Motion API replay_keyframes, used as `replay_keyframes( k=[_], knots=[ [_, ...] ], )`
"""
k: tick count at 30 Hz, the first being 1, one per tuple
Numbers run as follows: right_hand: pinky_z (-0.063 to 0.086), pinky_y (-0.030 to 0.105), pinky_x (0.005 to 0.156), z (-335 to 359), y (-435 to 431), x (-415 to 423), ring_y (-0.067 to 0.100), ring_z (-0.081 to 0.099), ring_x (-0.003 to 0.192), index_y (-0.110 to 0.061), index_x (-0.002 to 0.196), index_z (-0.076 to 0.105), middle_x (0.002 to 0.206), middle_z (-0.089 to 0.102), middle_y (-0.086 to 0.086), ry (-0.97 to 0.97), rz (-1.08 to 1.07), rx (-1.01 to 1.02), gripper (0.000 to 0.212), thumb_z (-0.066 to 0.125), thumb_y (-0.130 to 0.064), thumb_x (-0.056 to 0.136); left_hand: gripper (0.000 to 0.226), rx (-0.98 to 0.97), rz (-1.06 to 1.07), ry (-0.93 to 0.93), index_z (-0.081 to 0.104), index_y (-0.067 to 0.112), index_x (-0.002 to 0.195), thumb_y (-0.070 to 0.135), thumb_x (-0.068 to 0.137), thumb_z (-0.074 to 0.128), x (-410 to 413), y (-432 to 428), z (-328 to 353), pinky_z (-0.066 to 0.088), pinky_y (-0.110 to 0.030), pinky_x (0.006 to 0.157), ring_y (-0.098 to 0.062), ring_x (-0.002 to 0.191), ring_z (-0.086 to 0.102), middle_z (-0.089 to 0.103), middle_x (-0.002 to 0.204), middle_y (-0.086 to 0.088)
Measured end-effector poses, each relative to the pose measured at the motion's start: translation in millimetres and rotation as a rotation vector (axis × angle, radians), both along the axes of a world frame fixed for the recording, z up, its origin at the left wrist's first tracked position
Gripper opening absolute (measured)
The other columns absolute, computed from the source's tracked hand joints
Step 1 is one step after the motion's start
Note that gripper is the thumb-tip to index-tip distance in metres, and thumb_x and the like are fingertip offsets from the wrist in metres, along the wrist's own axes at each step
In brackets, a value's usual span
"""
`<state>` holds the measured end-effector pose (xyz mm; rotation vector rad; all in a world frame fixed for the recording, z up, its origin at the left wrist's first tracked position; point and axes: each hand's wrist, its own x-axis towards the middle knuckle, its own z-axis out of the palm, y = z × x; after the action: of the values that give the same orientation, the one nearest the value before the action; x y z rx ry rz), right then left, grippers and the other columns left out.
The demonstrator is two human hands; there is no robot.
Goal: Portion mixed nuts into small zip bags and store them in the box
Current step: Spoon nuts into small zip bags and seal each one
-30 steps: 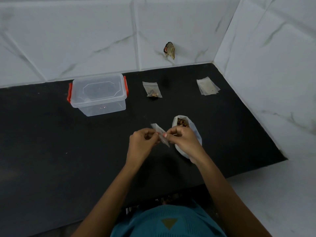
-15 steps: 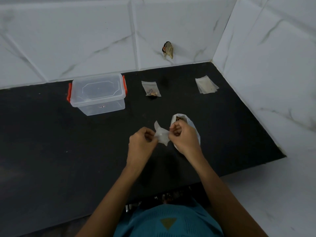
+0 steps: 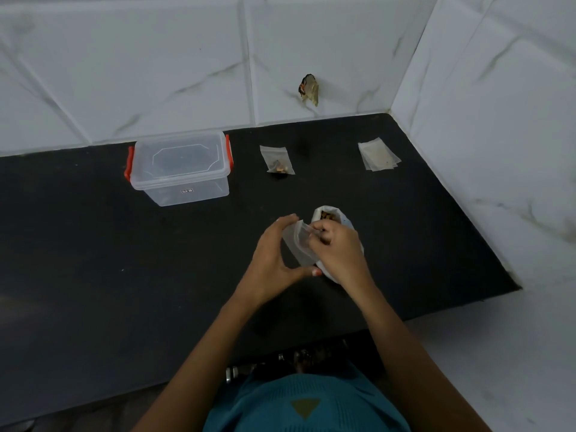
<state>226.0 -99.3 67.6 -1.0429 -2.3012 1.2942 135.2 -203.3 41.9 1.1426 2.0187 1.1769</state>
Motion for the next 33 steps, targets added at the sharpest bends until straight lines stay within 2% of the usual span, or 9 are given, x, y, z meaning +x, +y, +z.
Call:
replay_keyframes(
  k=[4,8,12,15,18,21,24,27,33],
  knots=[
    [0.044,0.008,0.046,4.2,-2.4,-2.0,-0.001,0.055,0.066,-0.021,0.1,0.058,0.076,0.058,-0.01,-0.052,0.046,-0.068,0.013,0.056,-0.014,0.09,0.089,0.03,0.053,-0.008,0.027,0.024,0.134,0.028,0.064,0.081,6.4,6.5,-7.7,0.038,-0.028,0.101,-0.01,0.12,0.042,0.039,0.131,0.003],
    [0.045,0.009,0.068,9.2,1.4,-0.2,0.004,0.059,0.087,-0.017,0.115,0.055,0.093,0.059,-0.009,-0.047,0.116,-0.171,0.031,0.063,-0.012,0.085,0.071,0.06,0.093,0.078,0.026,0.032,0.12,0.021,0.071,0.077,5.6,10.2,-7.7,0.044,-0.028,0.094,-0.009,0.11,0.047,0.04,0.114,0.011],
    [0.051,0.026,0.086,8.1,7.8,1.2,0.01,0.059,0.102,-0.019,0.124,0.049,0.113,0.061,0.0,-0.107,0.17,-0.231,0.05,0.07,-0.012,0.079,0.075,0.035,0.027,0.11,0.029,0.024,0.126,0.023,0.069,0.078,6.8,13.3,-9.4,0.043,-0.039,0.1,-0.016,0.115,0.047,0.042,0.12,0.005],
    [0.051,0.029,0.088,7.5,9.3,0.6,0.012,0.058,0.105,-0.02,0.124,0.049,0.113,0.061,0.0,-0.139,0.168,-0.183,0.05,0.069,-0.012,0.079,0.08,0.057,0.011,0.125,0.03,0.015,0.133,0.025,0.07,0.078,11.0,17.4,-11.1,0.037,-0.048,0.105,-0.011,0.117,0.045,0.038,0.119,0.013],
    [0.048,0.028,0.092,7.7,10.7,0.3,0.012,0.059,0.104,-0.014,0.123,0.051,0.112,0.062,0.001,-0.129,0.152,-0.123,0.043,0.066,-0.012,0.083,0.068,0.147,0.027,0.14,0.036,0.03,0.127,0.035,0.07,0.071,11.7,20.6,-12.9,0.039,-0.05,0.102,-0.002,0.114,0.047,0.039,0.117,0.029],
    [0.048,0.01,0.076,8.8,14.5,2.1,0.005,0.059,0.087,-0.008,0.114,0.057,0.098,0.061,-0.002,-0.051,0.083,-0.153,0.033,0.066,-0.006,0.082,0.057,0.187,0.115,0.054,0.042,0.032,0.116,0.046,0.066,0.064,11.4,23.4,-14.3,0.046,-0.041,0.096,-0.007,0.109,0.053,0.047,0.112,0.025],
    [0.048,0.005,0.064,8.8,18.3,3.6,-0.002,0.057,0.074,-0.005,0.107,0.059,0.085,0.059,-0.005,0.024,0.029,-0.193,0.029,0.067,-0.002,0.08,0.058,0.204,0.151,-0.044,0.037,0.038,0.112,0.041,0.065,0.072,12.1,26.8,-13.4,0.046,-0.024,0.09,-0.006,0.107,0.053,0.049,0.112,0.016],
    [0.05,0.007,0.063,8.3,20.1,3.9,-0.002,0.057,0.073,-0.005,0.104,0.059,0.08,0.058,-0.009,0.041,0.037,-0.184,0.026,0.067,-0.001,0.08,0.071,0.222,0.132,-0.137,0.032,0.036,0.122,0.017,0.072,0.077,10.5,30.7,-18.0,0.045,-0.013,0.086,0.004,0.102,0.054,0.051,0.109,0.014],
    [0.048,0.005,0.069,3.7,23.7,7.0,-0.002,0.058,0.076,-0.008,0.099,0.061,0.081,0.059,-0.009,0.066,0.04,-0.157,0.025,0.07,-0.002,0.077,0.058,0.21,0.162,-0.148,0.043,0.029,0.119,0.029,0.07,0.073,9.6,34.1,-28.1,0.044,-0.012,0.088,-0.003,0.112,0.051,0.051,0.121,0.005]
  ],
)
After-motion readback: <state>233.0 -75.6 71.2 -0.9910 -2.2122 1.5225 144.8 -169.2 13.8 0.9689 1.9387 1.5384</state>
